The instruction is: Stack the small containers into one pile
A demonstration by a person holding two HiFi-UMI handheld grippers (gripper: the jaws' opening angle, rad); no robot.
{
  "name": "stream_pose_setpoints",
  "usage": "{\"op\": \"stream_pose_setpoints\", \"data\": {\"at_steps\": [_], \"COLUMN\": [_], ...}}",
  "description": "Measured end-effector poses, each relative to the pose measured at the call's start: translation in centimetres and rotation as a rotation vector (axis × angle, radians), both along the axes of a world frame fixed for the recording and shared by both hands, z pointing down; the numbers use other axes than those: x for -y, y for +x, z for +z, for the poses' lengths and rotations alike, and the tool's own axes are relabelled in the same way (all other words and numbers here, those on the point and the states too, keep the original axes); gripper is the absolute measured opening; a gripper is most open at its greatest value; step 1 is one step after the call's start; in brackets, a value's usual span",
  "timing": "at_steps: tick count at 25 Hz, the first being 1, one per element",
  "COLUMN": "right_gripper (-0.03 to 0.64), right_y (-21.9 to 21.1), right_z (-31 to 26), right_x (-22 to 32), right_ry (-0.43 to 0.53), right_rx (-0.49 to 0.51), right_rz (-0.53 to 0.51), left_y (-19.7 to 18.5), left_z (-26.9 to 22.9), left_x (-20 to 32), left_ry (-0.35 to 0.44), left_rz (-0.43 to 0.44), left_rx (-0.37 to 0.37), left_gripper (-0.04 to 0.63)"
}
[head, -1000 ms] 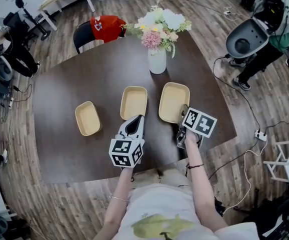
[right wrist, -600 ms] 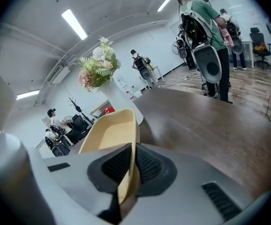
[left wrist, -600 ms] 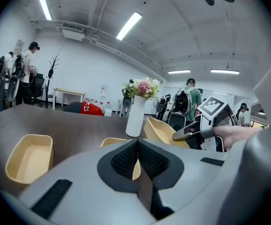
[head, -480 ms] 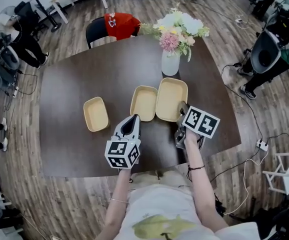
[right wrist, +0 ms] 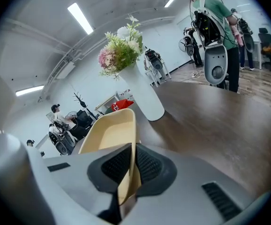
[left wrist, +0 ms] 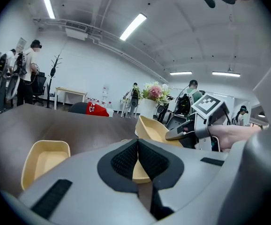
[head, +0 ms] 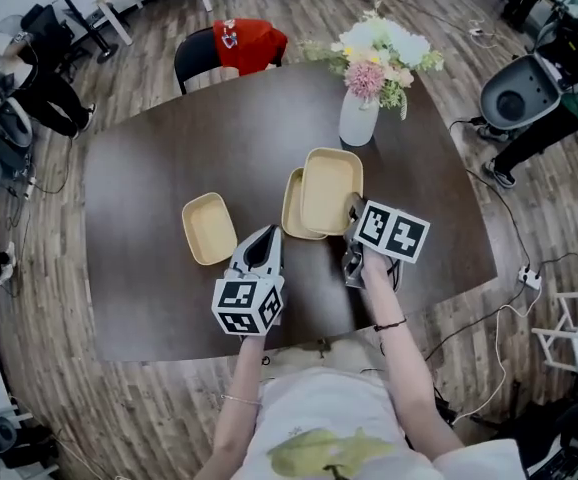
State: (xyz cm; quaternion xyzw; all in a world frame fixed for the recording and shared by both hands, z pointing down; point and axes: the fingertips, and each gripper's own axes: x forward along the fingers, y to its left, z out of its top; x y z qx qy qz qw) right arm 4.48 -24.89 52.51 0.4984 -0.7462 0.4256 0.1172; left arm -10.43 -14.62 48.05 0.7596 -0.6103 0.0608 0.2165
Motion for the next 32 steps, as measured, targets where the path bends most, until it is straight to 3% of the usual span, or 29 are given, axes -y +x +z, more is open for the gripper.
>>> {"op": "stream_pose_setpoints", "data": {"at_steps": [11,32], "right_gripper": [0.038,0.038], "right_y": [-3.4,-3.8], "right_z": [2.9,5.9], "right_x": [-0.5,-1.4], "right_ry": [-0.051,-0.094], "right_rx": [-0.046,-0.149], "right_rz": [0.05,0.103], "left_y": [-2.7,-3.2], "left_z": [0.9,2.0], "left_x": [0.3,0.5], "left_ry": [-0.017,-0.045], "left_rz": [0.038,0.105], "left_rx": [-0.017,-0.043], "left_gripper": [0.026,0.026]}}
